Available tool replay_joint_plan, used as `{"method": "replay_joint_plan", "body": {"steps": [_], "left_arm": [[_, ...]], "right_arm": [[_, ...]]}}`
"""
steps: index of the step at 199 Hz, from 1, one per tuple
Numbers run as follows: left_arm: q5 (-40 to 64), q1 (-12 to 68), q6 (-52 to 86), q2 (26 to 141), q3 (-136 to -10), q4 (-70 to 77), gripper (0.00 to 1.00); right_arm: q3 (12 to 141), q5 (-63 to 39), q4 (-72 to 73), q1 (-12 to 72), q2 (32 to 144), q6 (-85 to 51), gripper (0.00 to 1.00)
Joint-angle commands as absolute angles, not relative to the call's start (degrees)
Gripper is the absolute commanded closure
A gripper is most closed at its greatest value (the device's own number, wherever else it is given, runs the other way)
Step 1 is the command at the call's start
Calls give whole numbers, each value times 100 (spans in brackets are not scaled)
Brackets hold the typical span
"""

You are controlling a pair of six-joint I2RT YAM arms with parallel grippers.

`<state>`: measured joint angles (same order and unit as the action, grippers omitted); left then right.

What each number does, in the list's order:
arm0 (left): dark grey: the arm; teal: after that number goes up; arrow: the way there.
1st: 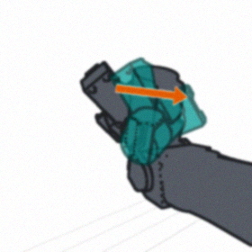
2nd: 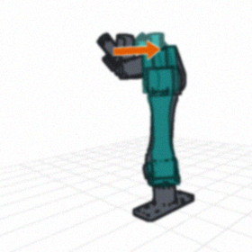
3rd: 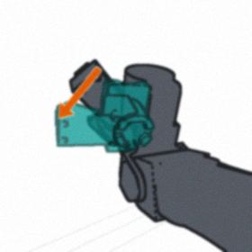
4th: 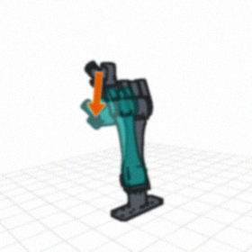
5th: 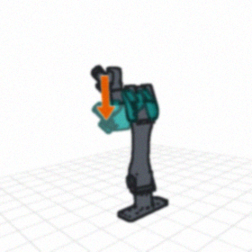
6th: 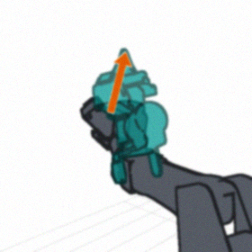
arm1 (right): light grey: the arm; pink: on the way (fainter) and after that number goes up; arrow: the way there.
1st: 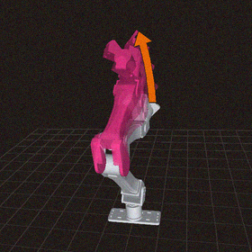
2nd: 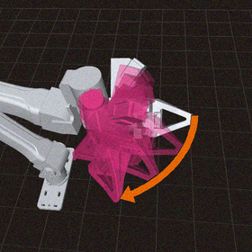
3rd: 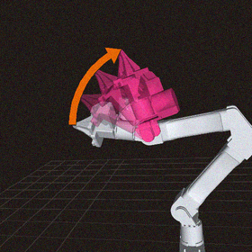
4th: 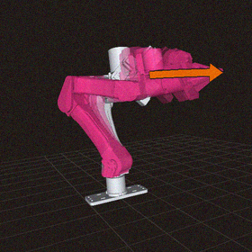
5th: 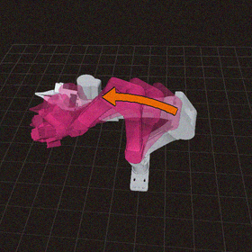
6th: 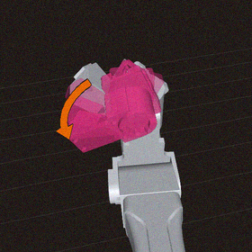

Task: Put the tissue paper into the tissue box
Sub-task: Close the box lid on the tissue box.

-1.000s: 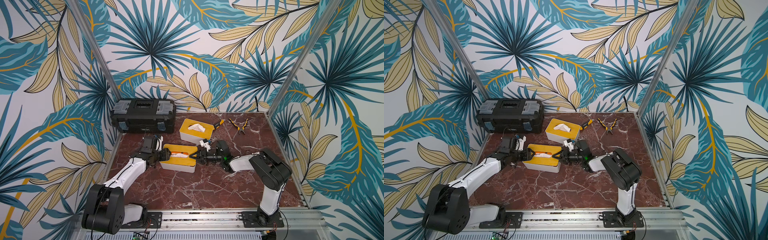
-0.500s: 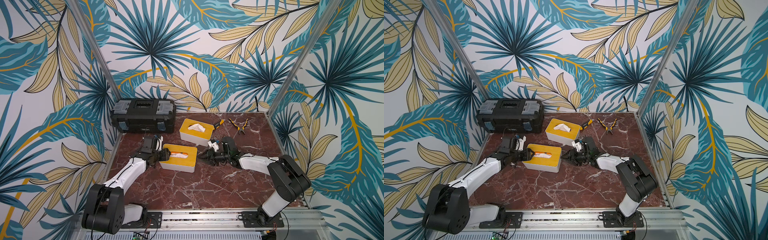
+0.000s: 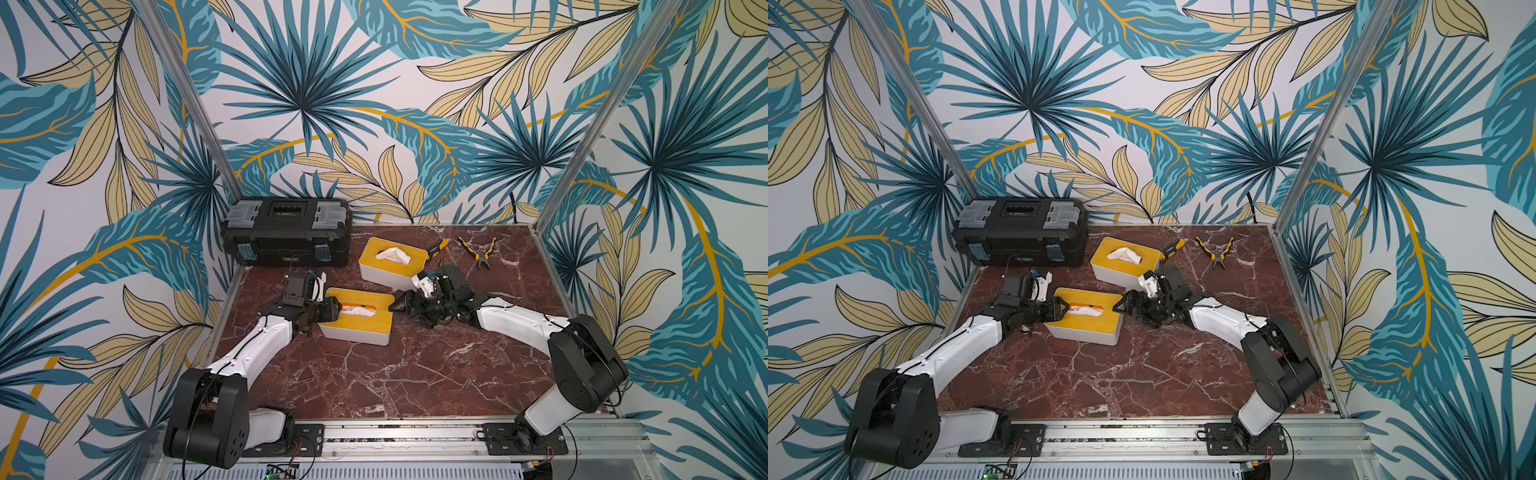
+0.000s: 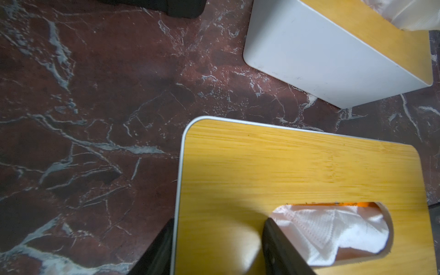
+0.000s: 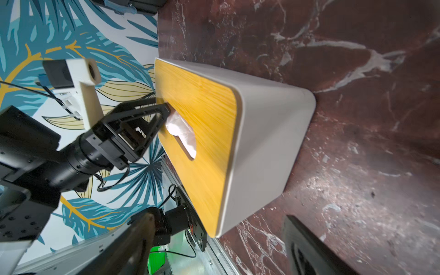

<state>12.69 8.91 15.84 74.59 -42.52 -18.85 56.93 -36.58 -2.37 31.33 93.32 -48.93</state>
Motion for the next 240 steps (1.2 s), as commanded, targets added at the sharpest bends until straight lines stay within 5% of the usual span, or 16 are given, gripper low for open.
{"method": "replay_joint_plan", "body": {"steps": [1, 56, 111, 183, 240], "left_arm": [[1270, 853, 1565, 7532, -4147, -1951, 84], [1326, 853, 1565, 7538, -4122, -1916, 83], [1472, 853, 1590, 7298, -4165, -1976, 74], [1620, 857, 1608, 6211, -4589, -2266, 22], [2000, 955, 1636, 6398, -4588, -2300, 19]], "right_arm": [[5919, -3243, -886, 3231, 9494, -4536, 6], [5936, -2684, -1181, 3326, 10296, -4410, 5], [5816, -2356, -1581, 3330, 9923, -4246, 5], [6023, -2421, -1670, 3322, 10144, -4280, 5], [5986, -2498, -1507, 3331, 10141, -4346, 5]]}}
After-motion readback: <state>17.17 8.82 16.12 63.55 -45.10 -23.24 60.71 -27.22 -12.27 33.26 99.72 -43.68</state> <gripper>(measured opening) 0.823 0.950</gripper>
